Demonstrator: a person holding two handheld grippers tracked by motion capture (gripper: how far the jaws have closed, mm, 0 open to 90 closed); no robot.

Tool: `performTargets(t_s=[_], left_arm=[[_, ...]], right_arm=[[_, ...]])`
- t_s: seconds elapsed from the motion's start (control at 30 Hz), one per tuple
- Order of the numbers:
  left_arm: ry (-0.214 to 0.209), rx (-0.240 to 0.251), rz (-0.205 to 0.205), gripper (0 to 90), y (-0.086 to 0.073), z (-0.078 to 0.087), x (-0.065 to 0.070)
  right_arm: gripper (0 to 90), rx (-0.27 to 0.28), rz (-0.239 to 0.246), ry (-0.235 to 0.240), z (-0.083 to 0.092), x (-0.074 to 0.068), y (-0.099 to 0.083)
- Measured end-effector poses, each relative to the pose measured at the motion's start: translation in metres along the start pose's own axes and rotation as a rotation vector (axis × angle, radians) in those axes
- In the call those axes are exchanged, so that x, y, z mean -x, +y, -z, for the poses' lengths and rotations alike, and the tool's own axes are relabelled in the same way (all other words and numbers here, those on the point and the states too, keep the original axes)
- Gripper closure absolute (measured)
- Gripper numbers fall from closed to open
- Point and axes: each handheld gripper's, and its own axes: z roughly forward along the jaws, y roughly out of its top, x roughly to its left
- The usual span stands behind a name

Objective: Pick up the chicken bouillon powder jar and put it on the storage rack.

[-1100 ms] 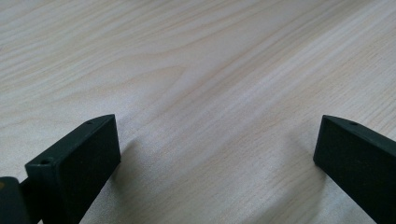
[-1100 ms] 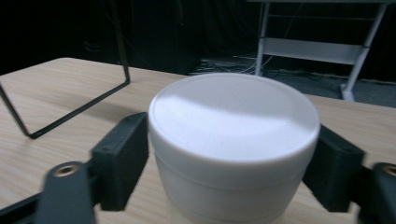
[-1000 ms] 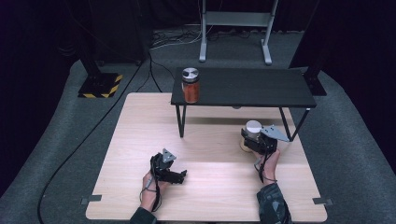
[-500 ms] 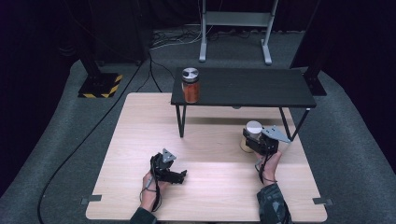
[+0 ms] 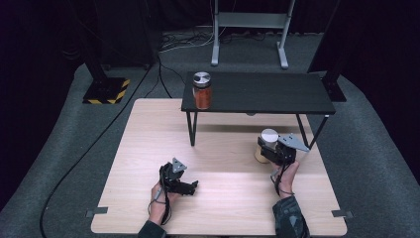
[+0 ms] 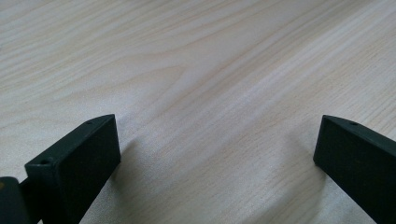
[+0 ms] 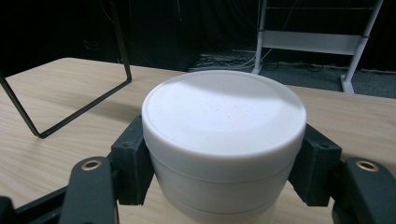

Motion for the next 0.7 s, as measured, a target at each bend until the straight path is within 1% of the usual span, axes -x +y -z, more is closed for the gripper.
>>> performTargets(t_s=[0.23,0.4,0.7], left_arm=[[0.000,0.000,-0.001,0.0,0.000,0.000,0.000],[0.000,0.000,0.000,0.0,0.000,0.000,0.000],[0.000,0.000,0.000,0.0,0.000,0.000,0.000]], right_arm=[[33.2,-0.011,-0.005,0.001,0.006,-0.001,0.003],[33.2,-0.024,-0.025,0.022,0.012,0.004,0.005],[33.2,-0.019,-0.018,0.016,0.025,0.006,0.010]])
